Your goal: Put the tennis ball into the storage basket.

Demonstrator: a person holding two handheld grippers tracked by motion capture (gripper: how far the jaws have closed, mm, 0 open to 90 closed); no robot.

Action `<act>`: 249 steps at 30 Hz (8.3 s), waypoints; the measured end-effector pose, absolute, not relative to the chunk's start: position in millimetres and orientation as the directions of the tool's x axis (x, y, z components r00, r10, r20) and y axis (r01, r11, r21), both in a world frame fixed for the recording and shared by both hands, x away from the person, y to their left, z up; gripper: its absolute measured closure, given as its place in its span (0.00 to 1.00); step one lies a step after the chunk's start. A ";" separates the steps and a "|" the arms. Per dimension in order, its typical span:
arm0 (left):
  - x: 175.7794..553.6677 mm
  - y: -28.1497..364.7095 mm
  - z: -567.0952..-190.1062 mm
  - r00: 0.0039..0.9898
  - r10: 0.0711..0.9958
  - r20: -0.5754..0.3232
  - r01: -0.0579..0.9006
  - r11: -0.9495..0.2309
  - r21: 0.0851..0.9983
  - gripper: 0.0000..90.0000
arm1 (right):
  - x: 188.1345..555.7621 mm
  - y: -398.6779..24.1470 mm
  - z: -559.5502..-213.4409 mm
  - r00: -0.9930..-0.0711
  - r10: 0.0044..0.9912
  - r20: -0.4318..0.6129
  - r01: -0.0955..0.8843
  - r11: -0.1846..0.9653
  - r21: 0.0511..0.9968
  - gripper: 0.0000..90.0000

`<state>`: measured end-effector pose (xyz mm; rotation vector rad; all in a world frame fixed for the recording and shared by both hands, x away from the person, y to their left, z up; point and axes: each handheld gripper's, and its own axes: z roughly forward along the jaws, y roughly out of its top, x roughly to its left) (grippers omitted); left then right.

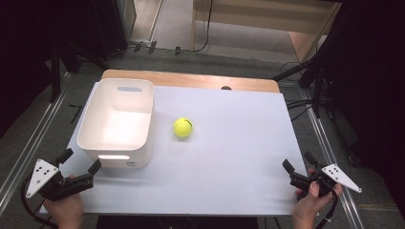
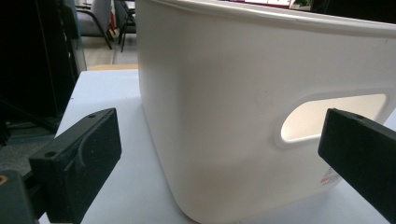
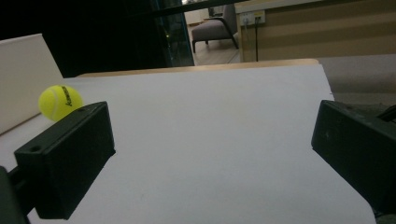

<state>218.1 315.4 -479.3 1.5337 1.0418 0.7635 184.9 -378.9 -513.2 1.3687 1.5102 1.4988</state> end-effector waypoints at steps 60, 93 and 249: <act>218.4 313.5 -480.5 0.424 0.904 -0.058 0.227 -0.044 0.973 0.00 | 284.9 -257.1 -445.0 -0.541 0.838 0.066 0.387 0.179 0.905 0.00; 220.0 314.3 -479.9 0.444 0.893 -0.072 0.235 -0.038 0.971 0.00 | 335.7 -196.7 -437.1 -0.655 0.755 0.041 0.439 0.336 0.833 0.00; 222.7 315.5 -479.2 0.455 0.886 -0.090 0.244 -0.027 0.969 0.00 | 408.9 -62.0 -430.6 -0.835 0.549 0.048 0.443 0.617 0.650 0.26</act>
